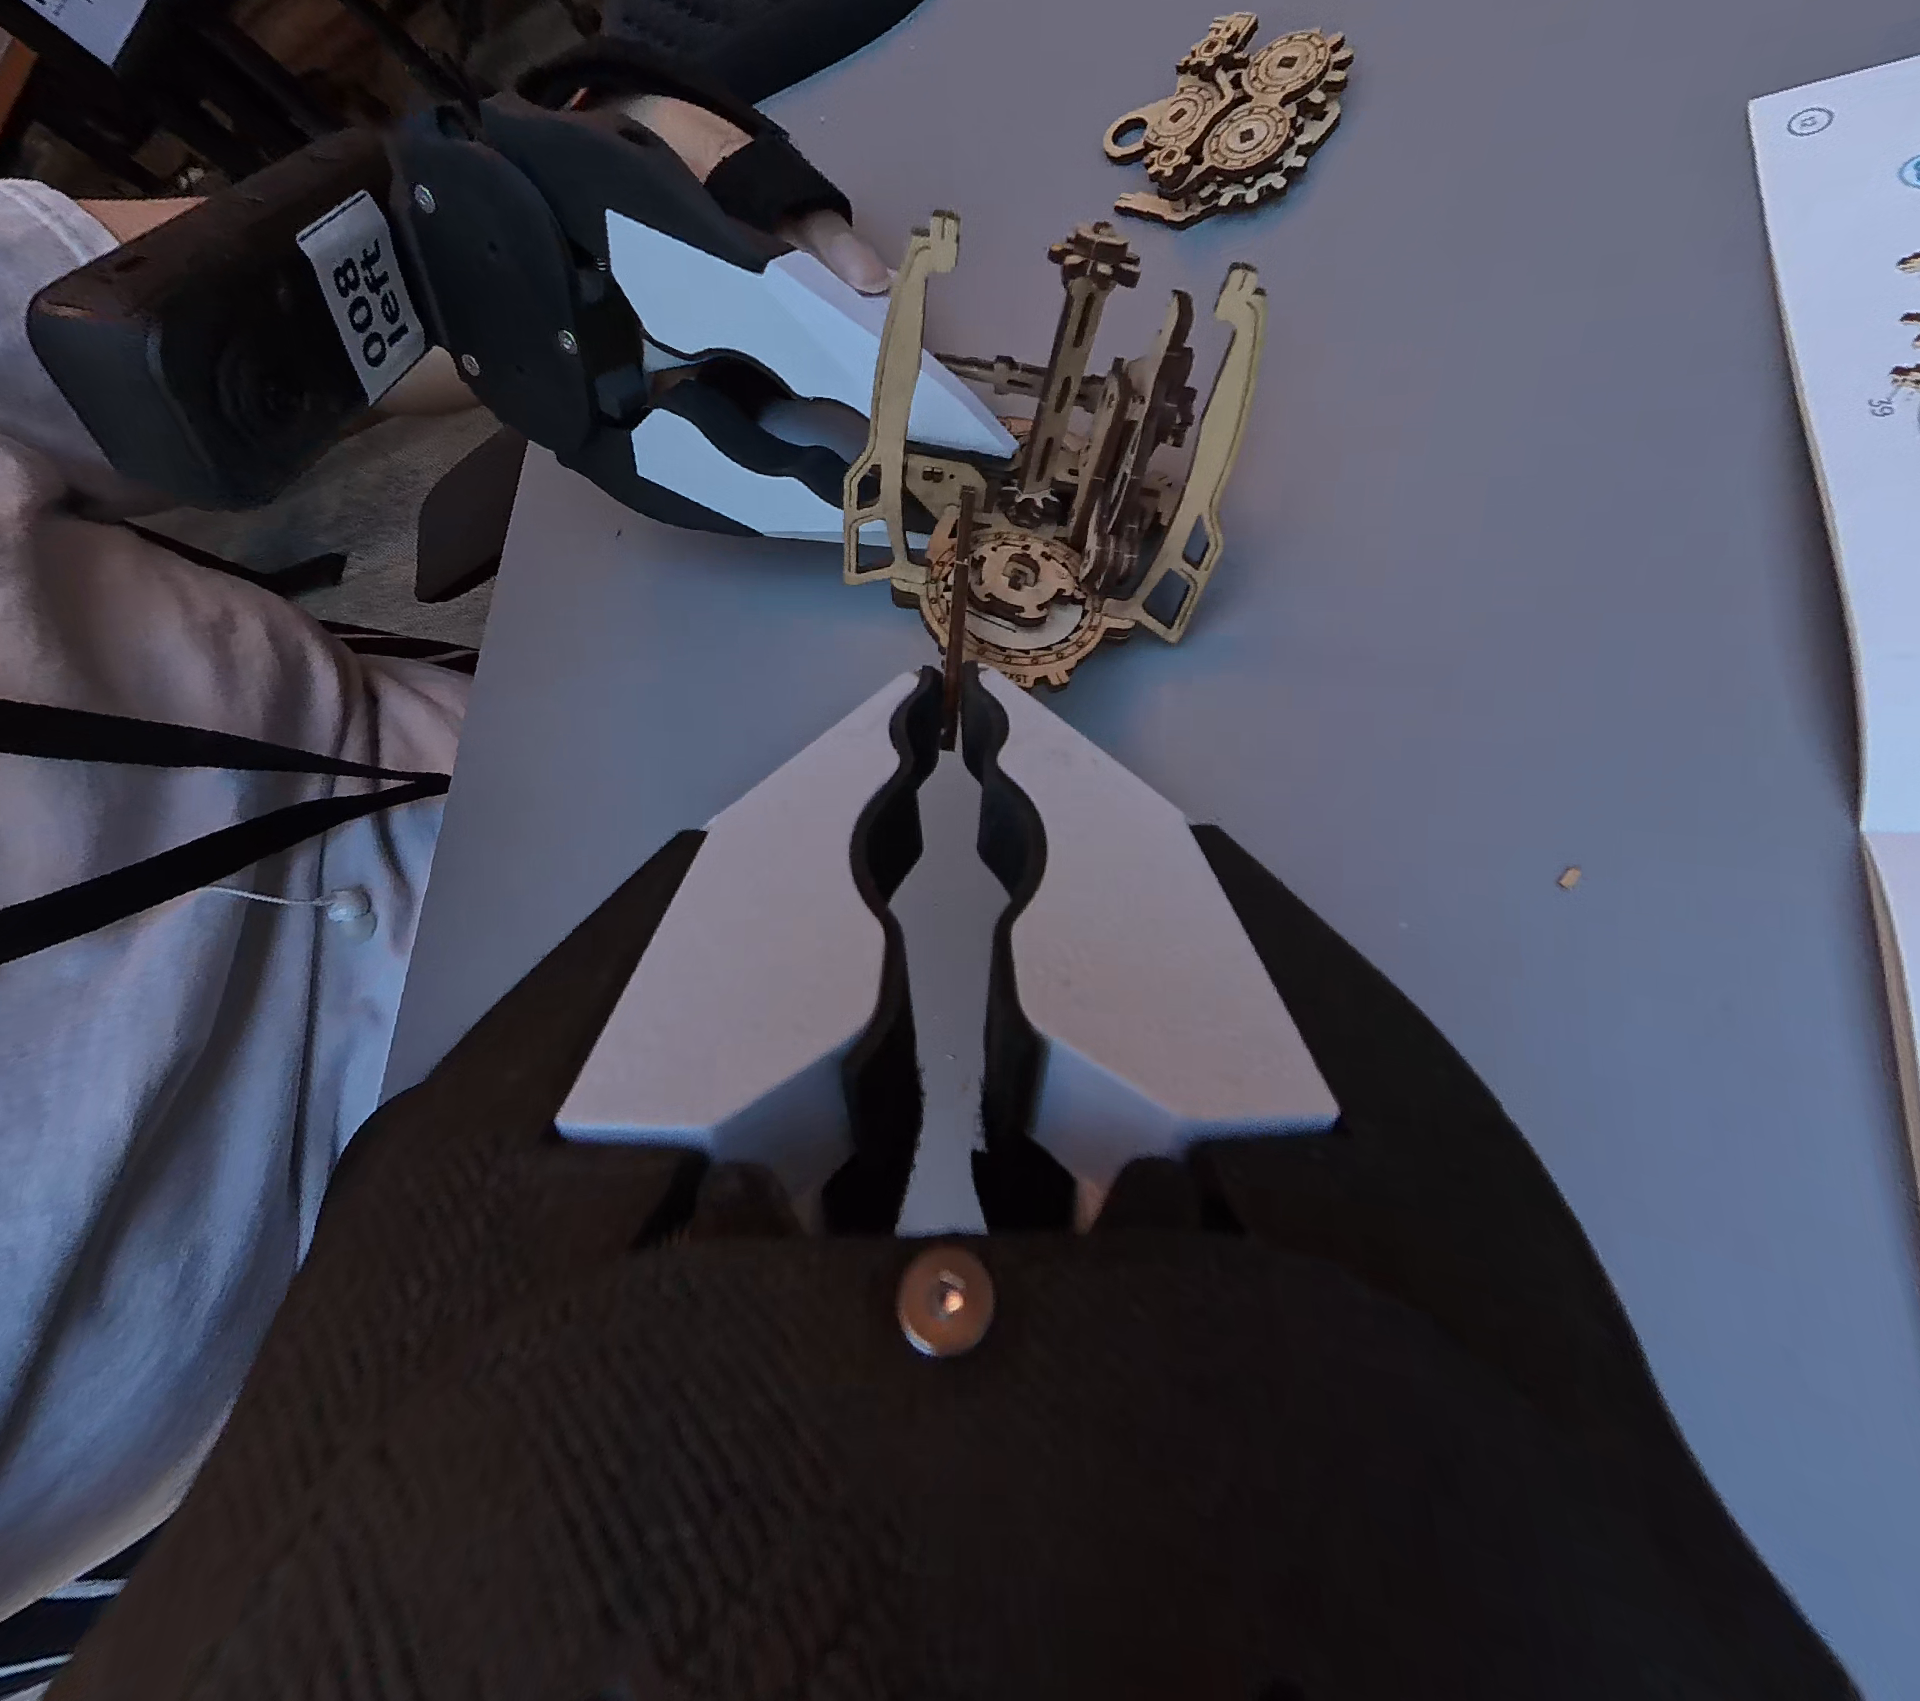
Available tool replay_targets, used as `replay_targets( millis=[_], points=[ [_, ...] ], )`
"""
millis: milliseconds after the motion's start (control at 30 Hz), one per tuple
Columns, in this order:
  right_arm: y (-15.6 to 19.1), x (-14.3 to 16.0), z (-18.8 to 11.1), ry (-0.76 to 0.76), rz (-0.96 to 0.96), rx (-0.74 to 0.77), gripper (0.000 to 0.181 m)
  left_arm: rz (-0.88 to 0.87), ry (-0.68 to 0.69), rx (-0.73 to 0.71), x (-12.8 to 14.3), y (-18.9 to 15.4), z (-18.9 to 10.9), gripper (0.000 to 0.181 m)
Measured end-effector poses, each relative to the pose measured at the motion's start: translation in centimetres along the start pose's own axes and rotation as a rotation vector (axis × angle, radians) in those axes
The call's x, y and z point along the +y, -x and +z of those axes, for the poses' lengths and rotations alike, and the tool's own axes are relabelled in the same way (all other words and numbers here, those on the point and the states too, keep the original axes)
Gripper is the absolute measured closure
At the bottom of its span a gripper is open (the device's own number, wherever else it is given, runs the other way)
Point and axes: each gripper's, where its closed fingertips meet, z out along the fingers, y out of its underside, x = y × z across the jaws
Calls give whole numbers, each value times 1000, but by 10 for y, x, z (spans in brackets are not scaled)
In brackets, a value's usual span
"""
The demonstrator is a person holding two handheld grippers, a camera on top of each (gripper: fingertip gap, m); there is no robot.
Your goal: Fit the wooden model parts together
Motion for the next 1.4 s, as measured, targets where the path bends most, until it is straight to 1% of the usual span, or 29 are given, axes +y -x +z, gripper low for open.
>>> replay_targets(
  millis=[167, 233, 300, 367, 467, 500, 600, 733, 967, 1200, 1300, 1400],
  points=[
    [1, -1, -2, -12, 32, -9, 179, 25, -6, -25, -3, 2, -2, 164],
    [0, -2, -1, -26, 68, -17, 180, 26, 19, -21, 0, 1, -2, 164],
    [-2, 4, 10, 17, 33, 12, 180, 1, 43, -19, 3, 2, -1, 165],
    [-2, 11, 16, 81, -25, 45, 179, -9, 37, -18, 3, 3, -2, 165],
    [1, -2, 4, -7, 30, -7, 180, -13, 6, -16, -2, 2, -4, 164],
    [2, -2, 2, -17, 39, -18, 180, -7, -5, -19, -4, 2, -4, 164],
    [1, 2, 4, -9, 34, -4, 180, 20, 16, -27, -3, 1, -3, 164],
    [-1, -6, 8, -27, 27, 14, 181, -19, 57, -20, 4, 3, -2, 165],
    [3, 5, 2, -21, 62, -33, 180, -6, 1, -8, -5, -1, -5, 164],
    [4, 1, 1, -61, 124, -86, 180, 23, -16, -65, -9, 6, -8, 164],
    [3, -1, 7, -64, 58, -52, 180, 5, -33, -61, -12, 6, -9, 165],
    [4, 6, 13, -14, 44, -35, 180, 25, -12, -42, -8, 1, -6, 163]
  ],
)
